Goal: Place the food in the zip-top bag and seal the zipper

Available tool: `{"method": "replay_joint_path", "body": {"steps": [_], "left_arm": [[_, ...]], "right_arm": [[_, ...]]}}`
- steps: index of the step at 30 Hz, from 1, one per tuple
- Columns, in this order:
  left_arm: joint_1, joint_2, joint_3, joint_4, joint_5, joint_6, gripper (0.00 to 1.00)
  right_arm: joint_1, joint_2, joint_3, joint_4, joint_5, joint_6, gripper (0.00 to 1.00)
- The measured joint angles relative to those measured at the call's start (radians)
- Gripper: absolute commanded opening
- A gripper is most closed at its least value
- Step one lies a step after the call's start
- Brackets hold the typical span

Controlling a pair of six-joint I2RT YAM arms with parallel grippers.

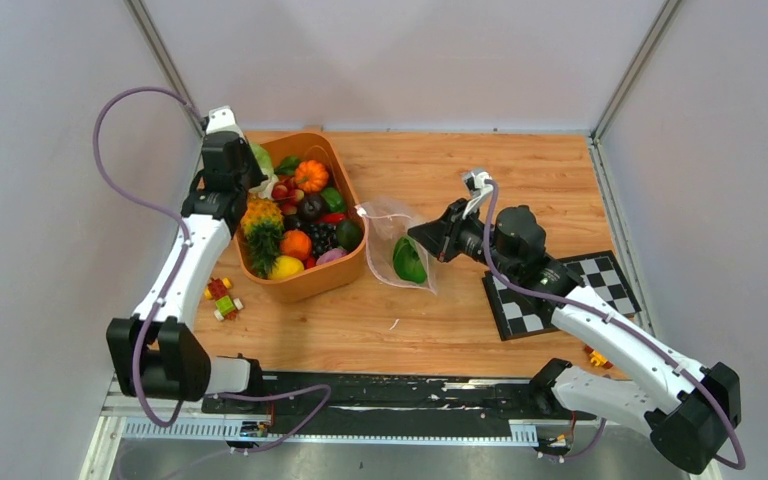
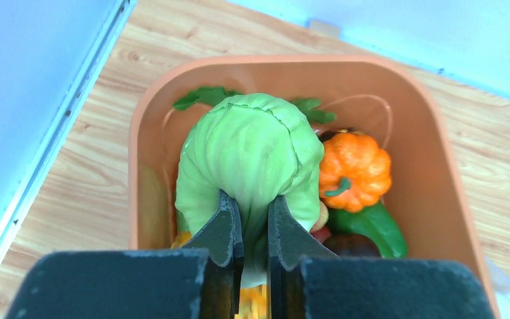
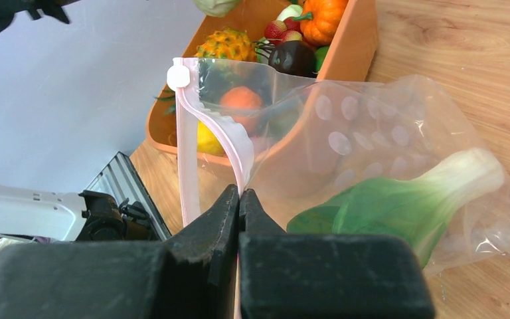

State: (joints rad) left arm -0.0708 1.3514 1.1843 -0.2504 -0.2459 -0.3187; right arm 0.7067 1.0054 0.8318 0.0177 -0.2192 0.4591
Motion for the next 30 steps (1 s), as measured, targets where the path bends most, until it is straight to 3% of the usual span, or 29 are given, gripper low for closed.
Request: {"method": "replay_joint_path", "body": {"steps": [6,13,23,26,30], "left_arm": [[0.000,-0.137,-0.010,-0.008,0.082,0.000,0.08],[-0.016,-0.361,-0.142,0.040,0.444,-0.084,0.09],[-0.295,-0.737,-0.364,0.084,0.739,-0.192,0.07],[-0.365,-0.821,-0.437,0.175,0.813,-0.259,0.07],[-0.484,-0.830,-0.477,0.209,0.836,-0.277,0.07]], "right_arm": [[0.000,-0.023,-0.034,0.014,0.039,0.003,0.00],[0.003,-0.053,-0.081,0.032,0.066,0.007,0.00],[0.079,-0.036,-0.111,0.077,0.142,0.037,0.00],[0.135,-0.016,-0.111,0.080,0.199,0.037,0.00],[0.184,0.013,-0.111,0.096,0.258,0.038,0.00]]}}
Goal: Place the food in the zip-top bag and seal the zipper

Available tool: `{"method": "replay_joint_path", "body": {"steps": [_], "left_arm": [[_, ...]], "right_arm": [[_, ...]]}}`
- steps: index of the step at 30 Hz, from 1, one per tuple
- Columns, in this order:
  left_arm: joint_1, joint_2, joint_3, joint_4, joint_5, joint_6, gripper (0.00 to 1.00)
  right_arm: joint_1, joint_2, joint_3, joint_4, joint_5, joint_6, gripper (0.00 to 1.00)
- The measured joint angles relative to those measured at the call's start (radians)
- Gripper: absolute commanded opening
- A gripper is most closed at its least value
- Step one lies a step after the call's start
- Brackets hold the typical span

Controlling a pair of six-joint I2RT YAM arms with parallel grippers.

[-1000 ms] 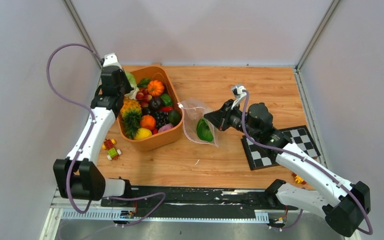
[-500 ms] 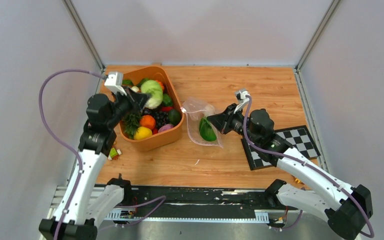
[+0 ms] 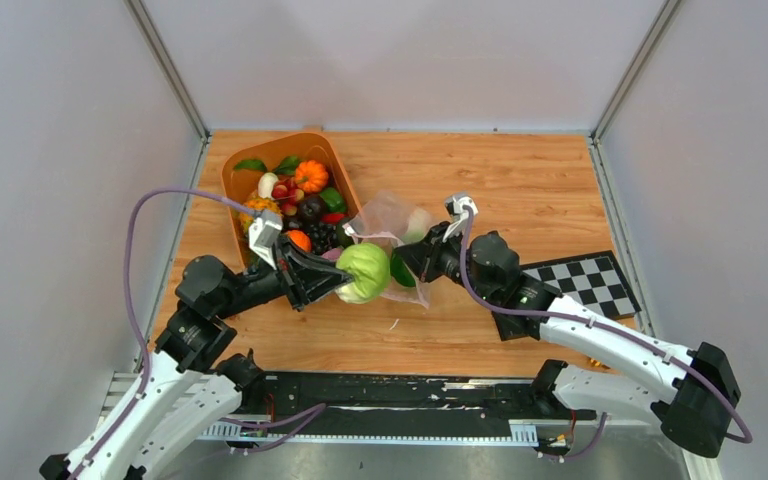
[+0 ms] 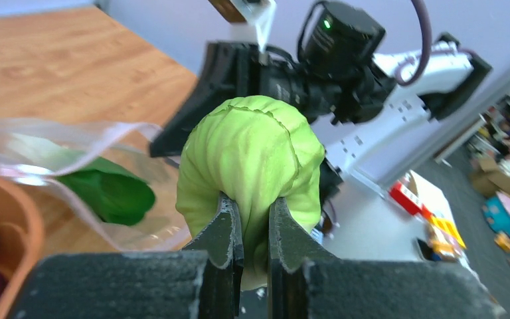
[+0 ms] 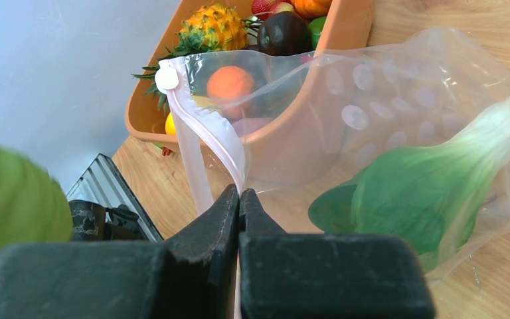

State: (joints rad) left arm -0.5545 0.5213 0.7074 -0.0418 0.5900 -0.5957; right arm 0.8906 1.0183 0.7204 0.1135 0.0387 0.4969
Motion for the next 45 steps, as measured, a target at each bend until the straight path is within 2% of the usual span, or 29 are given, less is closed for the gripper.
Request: {"method": "replay_joint_path", "body": {"steps": [5,9,19,28,37,45], "left_arm": [[-0.109,0.035,-0.026,-0.010,-0.014,0.019,0.06],[-0.154,0.084,-0.034,-0.040,-0.103,0.054,0.05],[-0.189,0.162,-0.073,-0.088,-0.408,0.077,0.04],[-0.205,0.251,-0.077,-0.015,-0.574,0.046,0.07],[-0.253,0.406,-0.040,0.095,-0.583,0.014,0.10],[-0.276,0.407,-0.066,0.241,-0.618,-0.053,0.15]], "right_arm": [[0.026,0.014,0.000,0.025,0.038,0.003,0.00],[0.031,0.014,0.000,0.047,0.043,0.008,0.00],[0.032,0.000,0.000,0.064,0.036,0.010,0.00],[0.038,-0.061,-0.004,0.063,-0.040,-0.001,0.00],[0.084,-0.064,-0.022,0.060,-0.061,-0.020,0.00],[0.091,-0.105,-0.111,0.159,-0.030,0.056,0.00]]}}
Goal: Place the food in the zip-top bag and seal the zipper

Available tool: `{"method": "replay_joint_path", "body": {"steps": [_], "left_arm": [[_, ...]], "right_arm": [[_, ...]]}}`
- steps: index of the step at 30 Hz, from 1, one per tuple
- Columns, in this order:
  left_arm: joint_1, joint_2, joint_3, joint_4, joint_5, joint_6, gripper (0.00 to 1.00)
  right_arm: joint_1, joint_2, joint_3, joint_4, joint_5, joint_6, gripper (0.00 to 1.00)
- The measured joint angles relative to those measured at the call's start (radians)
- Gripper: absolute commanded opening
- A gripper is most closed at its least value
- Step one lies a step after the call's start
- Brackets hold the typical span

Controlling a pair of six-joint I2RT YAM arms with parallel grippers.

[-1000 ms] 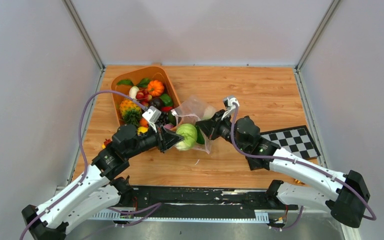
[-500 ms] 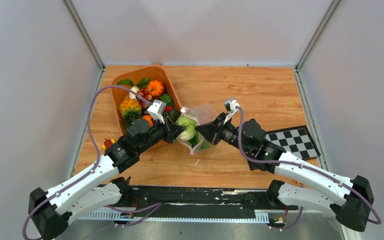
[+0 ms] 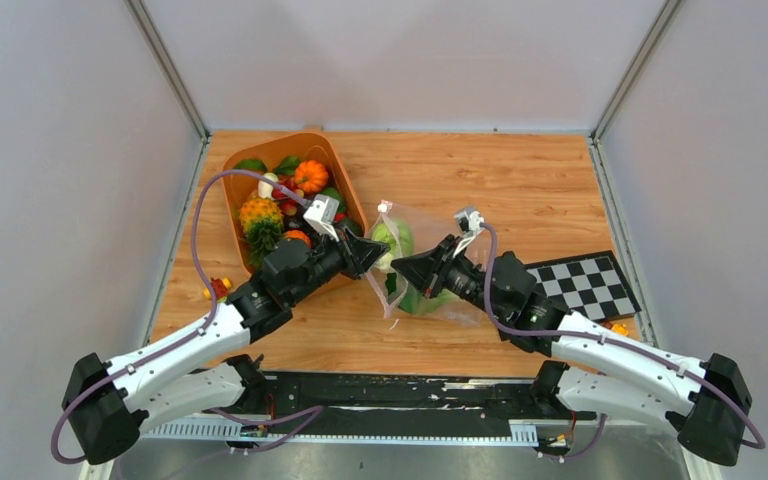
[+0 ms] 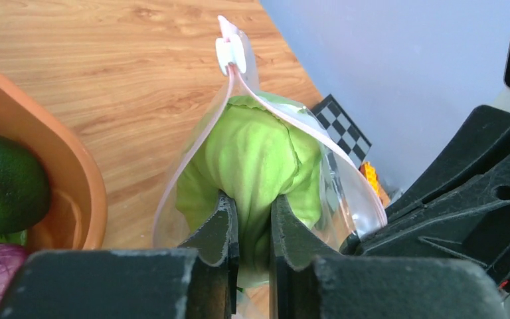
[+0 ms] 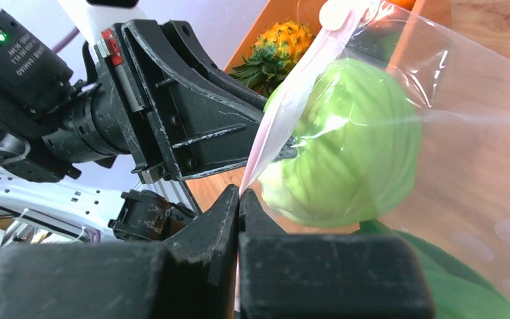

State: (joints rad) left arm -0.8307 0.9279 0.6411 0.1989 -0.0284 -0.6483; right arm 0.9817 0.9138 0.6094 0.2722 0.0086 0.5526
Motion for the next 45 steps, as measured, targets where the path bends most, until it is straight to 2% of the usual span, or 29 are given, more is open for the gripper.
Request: {"method": "replay_joint_path", "body": {"steps": [6,9,16,21,25,27,35,45], "left_arm": [[0.000,-0.004,-0.058,0.078,-0.029,-0.055,0.15],[-0.001,0.002,-0.103,0.172,-0.028,-0.087,0.17],[-0.002,0.112,-0.121,0.347,0.072,-0.130,0.26],[-0.013,0.158,-0.111,0.381,0.114,-0.130,0.43],[-0.014,0.198,-0.061,0.357,0.161,-0.101,0.66],[-0.014,0.219,-0.036,0.347,0.194,-0.085,0.69],[-0.014,0.224,-0.017,0.320,0.286,-0.049,0.97],[-0.066,0.135,0.102,0.186,0.360,0.043,0.97]], "right_arm": [[0.000,-0.021,-0.015,0.045,-0.019,0.020,0.00],[0.000,-0.048,-0.039,0.087,-0.039,0.037,0.00],[0.000,-0.057,-0.044,0.109,-0.053,0.066,0.00],[0.000,-0.059,-0.057,0.114,-0.056,0.081,0.00],[0.000,-0.069,-0.068,0.130,-0.058,0.087,0.00],[0.000,-0.085,-0.082,0.138,-0.051,0.093,0.00],[-0.001,-0.240,-0.161,0.143,0.053,0.111,0.00],[-0.023,-0.427,-0.218,0.084,0.224,0.140,0.00]]}}
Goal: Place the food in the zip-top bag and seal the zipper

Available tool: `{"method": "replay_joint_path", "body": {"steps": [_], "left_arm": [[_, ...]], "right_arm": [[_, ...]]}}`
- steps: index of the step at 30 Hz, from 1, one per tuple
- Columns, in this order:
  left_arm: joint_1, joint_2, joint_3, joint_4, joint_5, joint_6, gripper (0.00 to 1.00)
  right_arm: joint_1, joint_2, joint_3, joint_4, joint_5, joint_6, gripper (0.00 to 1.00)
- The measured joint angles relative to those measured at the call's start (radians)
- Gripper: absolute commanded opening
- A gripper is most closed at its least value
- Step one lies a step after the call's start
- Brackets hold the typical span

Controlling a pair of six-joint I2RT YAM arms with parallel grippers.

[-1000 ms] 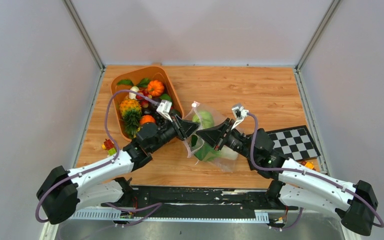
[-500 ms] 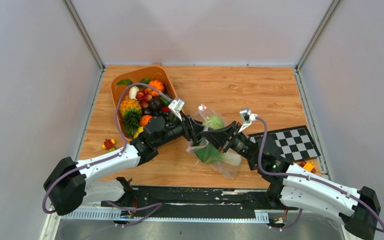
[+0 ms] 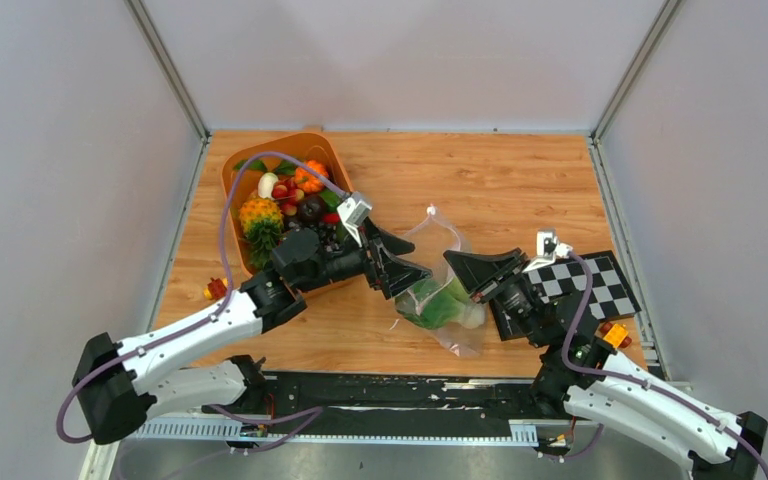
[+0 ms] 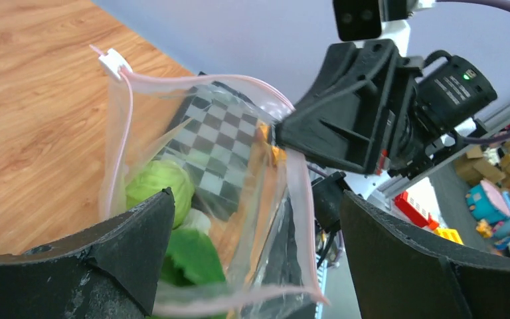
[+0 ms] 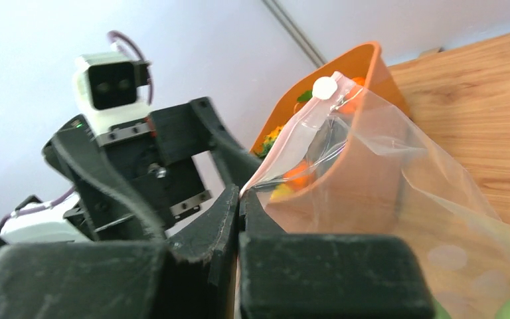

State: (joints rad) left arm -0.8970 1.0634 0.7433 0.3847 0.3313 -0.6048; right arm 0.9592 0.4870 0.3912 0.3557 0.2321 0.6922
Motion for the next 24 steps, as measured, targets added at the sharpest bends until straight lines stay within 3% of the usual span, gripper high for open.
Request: {"method": "replay_joint_path", "body": {"steps": [4,8,16,19,24], "left_arm": [[-0.009,-0.098,0.015,-0.120,-0.028,0.066,0.97],[-0.010,-0.177,0.024,-0.252,-0.142,0.137,1.00],[0.001,-0.232,0.057,-0.533,-0.594,0.248,1.00],[0.054,-0.172,0.119,-0.602,-0.674,0.283,1.00],[0.233,-0.074,0.185,-0.617,-0.715,0.319,1.00]], "right_arm": [[-0.001,-0.060,-0.002,-0.076,0.061,-0.001,0.00],[-0.001,-0.089,0.011,-0.154,0.108,-0.018,0.00],[-0.001,-0.039,0.055,-0.230,0.097,-0.068,0.00],[-0.002,-0.012,0.065,-0.233,0.079,-0.077,0.00],[-0.002,0.025,0.074,-0.236,0.048,-0.090,0.00]]}}
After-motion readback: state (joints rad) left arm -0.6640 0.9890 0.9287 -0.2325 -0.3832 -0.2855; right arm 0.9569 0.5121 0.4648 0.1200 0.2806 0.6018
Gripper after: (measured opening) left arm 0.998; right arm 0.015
